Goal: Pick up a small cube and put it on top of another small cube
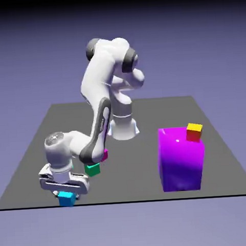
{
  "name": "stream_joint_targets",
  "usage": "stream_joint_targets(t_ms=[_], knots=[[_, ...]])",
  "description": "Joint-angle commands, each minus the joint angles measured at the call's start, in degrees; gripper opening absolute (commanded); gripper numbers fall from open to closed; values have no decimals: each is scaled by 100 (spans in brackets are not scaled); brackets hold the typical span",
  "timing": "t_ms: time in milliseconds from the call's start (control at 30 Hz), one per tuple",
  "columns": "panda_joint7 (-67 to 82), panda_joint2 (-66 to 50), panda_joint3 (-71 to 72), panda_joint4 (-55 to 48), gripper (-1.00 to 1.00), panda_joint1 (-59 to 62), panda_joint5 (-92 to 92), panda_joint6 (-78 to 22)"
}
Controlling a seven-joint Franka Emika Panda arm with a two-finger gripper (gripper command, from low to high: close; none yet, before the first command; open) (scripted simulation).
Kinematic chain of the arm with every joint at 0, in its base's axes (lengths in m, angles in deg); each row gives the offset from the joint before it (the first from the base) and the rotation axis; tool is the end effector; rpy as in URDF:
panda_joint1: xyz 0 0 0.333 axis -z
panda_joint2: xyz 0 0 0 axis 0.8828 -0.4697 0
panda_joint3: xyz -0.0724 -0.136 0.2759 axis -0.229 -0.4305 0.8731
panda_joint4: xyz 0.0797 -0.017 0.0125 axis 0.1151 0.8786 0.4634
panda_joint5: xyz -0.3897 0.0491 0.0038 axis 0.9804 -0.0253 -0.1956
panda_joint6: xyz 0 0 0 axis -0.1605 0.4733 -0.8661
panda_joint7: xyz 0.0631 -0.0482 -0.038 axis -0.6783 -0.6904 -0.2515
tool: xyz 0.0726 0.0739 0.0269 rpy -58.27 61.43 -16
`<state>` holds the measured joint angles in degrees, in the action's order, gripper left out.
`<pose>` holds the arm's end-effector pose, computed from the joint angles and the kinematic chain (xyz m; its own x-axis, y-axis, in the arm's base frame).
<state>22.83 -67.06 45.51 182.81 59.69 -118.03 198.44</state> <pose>0.5360 -0.2470 0.1462 0.5120 -0.8587 -0.0212 -0.8585 -0.5123 0.0209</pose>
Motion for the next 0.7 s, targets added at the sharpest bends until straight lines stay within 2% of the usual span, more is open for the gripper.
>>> stream_joint_targets(t_ms=[0,67,667], knots=[[-90,208,-134,49,-100,-102,137,-154],[-258,623,-401,147,-100,-304,396,-468],[3504,4152,1922,64,-100,-3762,3044,-3351]])
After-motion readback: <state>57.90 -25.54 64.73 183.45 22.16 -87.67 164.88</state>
